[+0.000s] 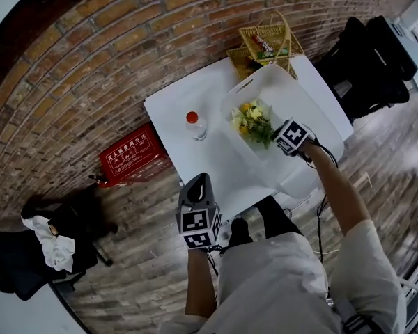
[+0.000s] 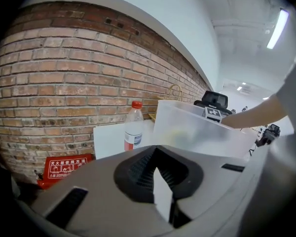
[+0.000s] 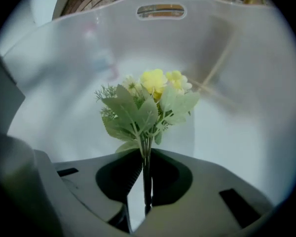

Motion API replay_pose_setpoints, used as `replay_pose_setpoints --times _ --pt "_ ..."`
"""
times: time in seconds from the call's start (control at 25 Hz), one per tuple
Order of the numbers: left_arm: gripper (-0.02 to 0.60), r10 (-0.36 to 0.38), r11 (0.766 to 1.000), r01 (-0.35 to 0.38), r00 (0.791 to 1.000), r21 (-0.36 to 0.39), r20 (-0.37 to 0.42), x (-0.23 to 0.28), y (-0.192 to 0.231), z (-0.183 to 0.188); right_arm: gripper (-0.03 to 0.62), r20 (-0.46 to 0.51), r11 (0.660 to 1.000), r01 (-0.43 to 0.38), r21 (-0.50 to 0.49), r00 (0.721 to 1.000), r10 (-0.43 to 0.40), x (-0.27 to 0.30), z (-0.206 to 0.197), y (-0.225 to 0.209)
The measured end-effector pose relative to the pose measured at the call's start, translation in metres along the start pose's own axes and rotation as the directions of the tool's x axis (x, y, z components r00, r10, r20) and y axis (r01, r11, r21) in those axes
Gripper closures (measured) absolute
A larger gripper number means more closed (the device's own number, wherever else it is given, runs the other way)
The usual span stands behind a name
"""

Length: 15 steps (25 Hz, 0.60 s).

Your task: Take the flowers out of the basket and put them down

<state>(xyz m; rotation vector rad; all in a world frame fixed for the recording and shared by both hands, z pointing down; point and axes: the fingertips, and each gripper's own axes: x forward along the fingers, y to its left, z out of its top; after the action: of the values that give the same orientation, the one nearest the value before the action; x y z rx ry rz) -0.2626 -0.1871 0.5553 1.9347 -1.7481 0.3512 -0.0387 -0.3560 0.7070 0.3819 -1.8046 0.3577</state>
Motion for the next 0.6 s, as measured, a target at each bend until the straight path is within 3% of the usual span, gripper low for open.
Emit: replay_pose_setpoints --times 0.36,0.6 --pt "0.557 -0.053 0.997 0.051 0.998 0.06 0.031 -0.004 -0.029 0.006 0.534 0.177 0.996 -0.024 0.091 0.984 0.007 -0.073 0.023 0.029" --pt "0.557 -0.077 0.994 0.072 0.995 0.087 0.064 -0.019 -0.052 0.01 0.534 0.34 0.993 0.027 0.117 0.938 -0.066 -0.149 0.039 0.042"
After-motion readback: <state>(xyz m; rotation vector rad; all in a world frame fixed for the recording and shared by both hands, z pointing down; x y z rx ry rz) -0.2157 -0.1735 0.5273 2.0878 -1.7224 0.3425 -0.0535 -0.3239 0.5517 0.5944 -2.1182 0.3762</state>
